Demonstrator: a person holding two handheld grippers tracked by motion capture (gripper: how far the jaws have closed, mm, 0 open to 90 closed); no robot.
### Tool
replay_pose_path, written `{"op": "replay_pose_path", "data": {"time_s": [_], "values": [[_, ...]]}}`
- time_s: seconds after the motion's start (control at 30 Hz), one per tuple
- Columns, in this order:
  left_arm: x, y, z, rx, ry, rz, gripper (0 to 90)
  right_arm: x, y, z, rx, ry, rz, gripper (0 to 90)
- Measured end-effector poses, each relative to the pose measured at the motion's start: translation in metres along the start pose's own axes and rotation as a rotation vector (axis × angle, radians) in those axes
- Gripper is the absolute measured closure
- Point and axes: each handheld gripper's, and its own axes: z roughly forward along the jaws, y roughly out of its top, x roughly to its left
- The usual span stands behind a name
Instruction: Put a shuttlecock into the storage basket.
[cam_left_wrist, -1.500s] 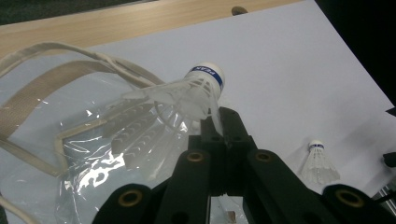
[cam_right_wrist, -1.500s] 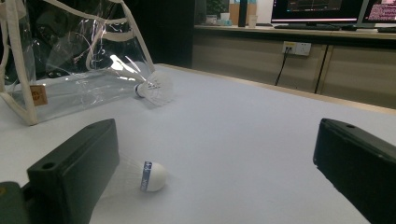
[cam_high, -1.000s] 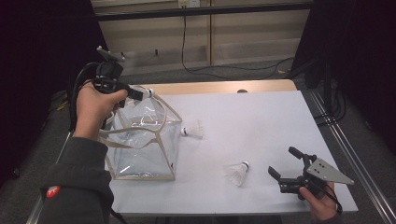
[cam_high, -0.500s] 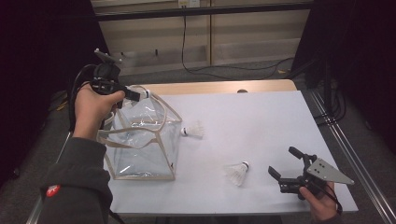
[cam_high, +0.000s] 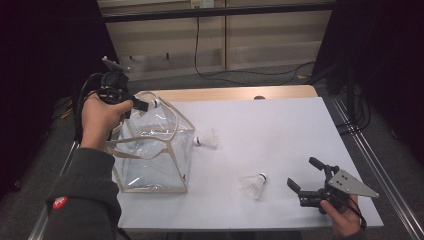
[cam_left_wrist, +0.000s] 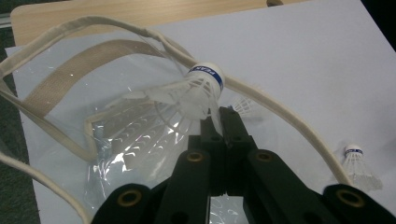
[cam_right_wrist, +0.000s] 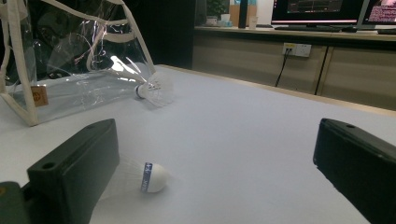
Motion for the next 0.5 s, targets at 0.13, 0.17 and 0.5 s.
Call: {"op": "replay_pose_path", "data": {"time_s": [0.13, 0.17, 0.5], "values": [[0.0015, -0.0006, 0.002, 0.003, 0.003, -0.006, 90.0, -0.0002, 0.0001, 0.0, 0.0, 0.0, 0.001, 0.3], [0.0018, -0.0007, 0.0027, 0.004, 0.004, -0.006, 90.0, -0.0001, 0.0, 0.0, 0.001, 0.0, 0.003, 0.3], [0.0073, -0.0031, 0.0094, 0.007, 0.018, -0.026, 89.9, 0.0002, -0.0003, 0.0004, 0.002, 0.005, 0.004, 0.3]]}}
